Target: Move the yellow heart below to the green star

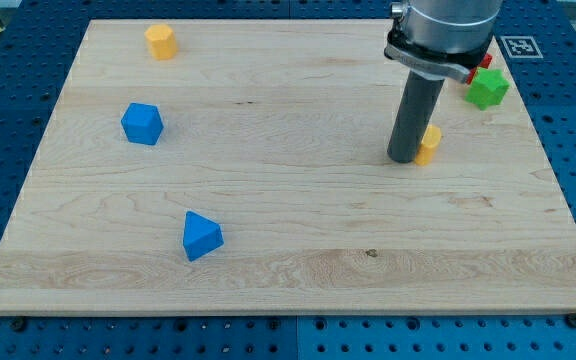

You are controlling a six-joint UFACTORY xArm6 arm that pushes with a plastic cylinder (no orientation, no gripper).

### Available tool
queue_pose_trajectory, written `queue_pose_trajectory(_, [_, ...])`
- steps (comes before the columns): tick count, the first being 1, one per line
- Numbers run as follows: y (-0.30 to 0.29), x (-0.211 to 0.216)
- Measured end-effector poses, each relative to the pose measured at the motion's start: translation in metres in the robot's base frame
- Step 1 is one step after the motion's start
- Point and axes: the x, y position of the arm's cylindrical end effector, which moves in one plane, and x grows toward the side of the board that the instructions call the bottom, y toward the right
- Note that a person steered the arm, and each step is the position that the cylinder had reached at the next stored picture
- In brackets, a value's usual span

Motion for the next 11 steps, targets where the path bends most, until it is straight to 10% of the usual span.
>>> queue_pose_trajectory(11, [0.061, -0.009])
